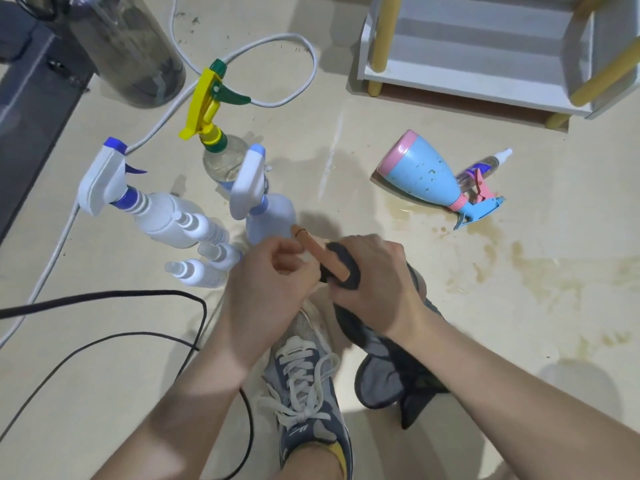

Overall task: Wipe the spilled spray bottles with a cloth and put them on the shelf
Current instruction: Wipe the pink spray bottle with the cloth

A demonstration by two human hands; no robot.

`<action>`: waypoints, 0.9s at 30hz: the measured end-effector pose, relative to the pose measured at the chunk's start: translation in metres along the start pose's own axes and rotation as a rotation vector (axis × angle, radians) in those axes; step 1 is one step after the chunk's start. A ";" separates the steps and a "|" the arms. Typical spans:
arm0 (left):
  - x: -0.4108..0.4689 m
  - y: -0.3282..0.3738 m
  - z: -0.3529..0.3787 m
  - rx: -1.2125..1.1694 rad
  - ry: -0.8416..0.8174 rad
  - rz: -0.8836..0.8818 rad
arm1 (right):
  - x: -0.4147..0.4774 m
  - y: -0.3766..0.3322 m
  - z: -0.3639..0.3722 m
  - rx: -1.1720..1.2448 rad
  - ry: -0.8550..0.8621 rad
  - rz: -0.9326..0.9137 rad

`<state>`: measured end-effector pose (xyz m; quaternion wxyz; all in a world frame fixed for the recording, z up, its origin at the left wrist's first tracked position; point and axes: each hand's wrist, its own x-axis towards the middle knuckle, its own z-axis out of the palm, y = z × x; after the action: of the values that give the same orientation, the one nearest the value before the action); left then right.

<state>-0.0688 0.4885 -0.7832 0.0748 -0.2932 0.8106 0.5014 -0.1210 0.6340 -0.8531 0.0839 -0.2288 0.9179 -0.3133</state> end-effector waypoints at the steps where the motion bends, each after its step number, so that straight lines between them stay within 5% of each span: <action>1: 0.003 -0.004 -0.004 0.144 0.045 0.185 | 0.005 0.001 -0.005 0.073 -0.014 0.022; 3: 0.013 -0.009 -0.012 0.497 -0.003 0.606 | 0.005 0.002 -0.010 0.158 -0.052 0.014; 4: 0.015 -0.006 -0.015 0.634 -0.116 0.683 | 0.002 0.003 -0.010 0.184 -0.071 -0.009; 6: 0.017 0.005 -0.016 0.774 -0.287 0.591 | -0.005 0.006 -0.007 0.189 -0.039 -0.029; 10: 0.011 0.024 0.011 0.856 -0.157 0.498 | -0.006 0.006 -0.002 0.156 0.201 0.047; 13: 0.010 0.022 0.021 0.667 -0.126 0.329 | -0.002 0.002 0.003 0.155 0.241 0.044; 18: 0.013 0.004 0.005 0.613 -0.208 0.567 | 0.013 0.007 -0.024 0.093 -0.154 -0.081; 23: 0.014 -0.005 0.009 0.866 -0.250 0.995 | 0.055 0.011 -0.069 0.211 -1.111 0.012; 25: 0.016 -0.008 0.006 0.905 -0.240 0.999 | 0.054 0.014 -0.068 0.254 -1.149 0.051; 27: 0.021 -0.005 0.002 0.851 -0.203 0.841 | 0.037 0.017 -0.051 0.311 -0.765 0.064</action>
<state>-0.0838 0.4801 -0.7966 0.0579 0.1573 0.9751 0.1454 -0.1755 0.6557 -0.8232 0.4622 -0.2847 0.7690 -0.3376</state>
